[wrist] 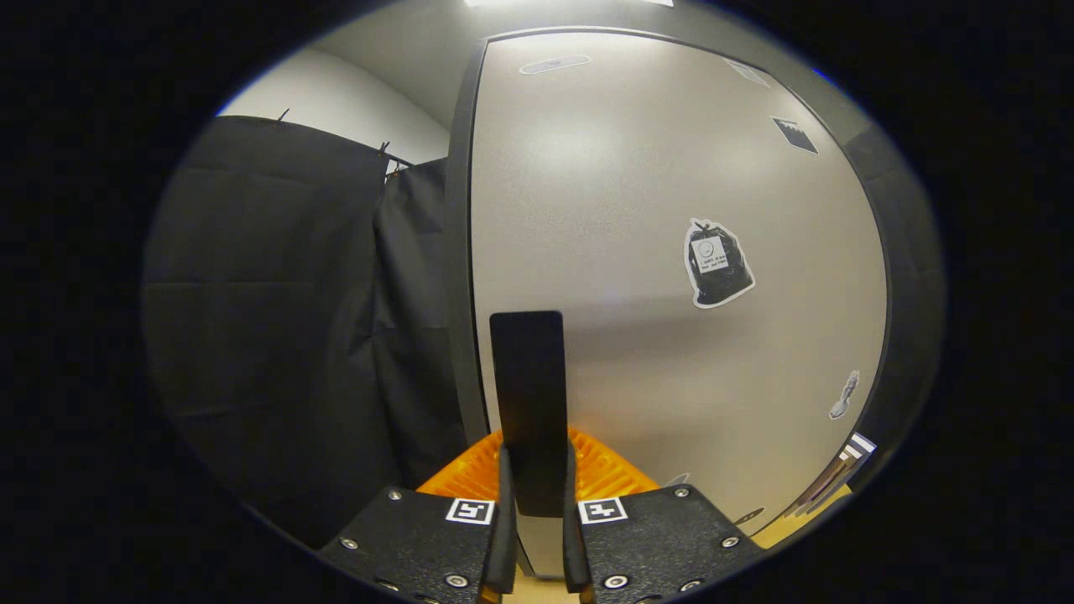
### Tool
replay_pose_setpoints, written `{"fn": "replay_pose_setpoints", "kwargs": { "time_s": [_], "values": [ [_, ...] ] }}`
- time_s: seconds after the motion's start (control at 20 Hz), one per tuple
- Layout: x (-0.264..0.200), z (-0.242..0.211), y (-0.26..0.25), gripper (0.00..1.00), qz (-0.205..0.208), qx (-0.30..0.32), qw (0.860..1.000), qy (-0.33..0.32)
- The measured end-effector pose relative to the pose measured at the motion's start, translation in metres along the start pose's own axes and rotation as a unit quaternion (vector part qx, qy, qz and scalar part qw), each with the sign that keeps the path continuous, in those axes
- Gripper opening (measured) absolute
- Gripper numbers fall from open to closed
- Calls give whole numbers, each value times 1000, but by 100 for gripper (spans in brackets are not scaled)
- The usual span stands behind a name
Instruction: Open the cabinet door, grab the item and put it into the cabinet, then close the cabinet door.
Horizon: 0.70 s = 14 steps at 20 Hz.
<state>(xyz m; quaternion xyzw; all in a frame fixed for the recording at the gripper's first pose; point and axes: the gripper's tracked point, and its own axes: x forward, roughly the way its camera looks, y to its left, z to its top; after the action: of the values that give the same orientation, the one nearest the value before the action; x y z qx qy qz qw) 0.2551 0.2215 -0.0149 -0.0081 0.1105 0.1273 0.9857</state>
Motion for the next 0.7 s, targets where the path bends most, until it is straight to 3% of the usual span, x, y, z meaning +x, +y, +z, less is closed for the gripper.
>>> {"fn": "replay_pose_setpoints", "kwargs": {
  "time_s": [0.7],
  "values": [
    [-34,0,2,22,64,5,998,-10]
  ]
}}
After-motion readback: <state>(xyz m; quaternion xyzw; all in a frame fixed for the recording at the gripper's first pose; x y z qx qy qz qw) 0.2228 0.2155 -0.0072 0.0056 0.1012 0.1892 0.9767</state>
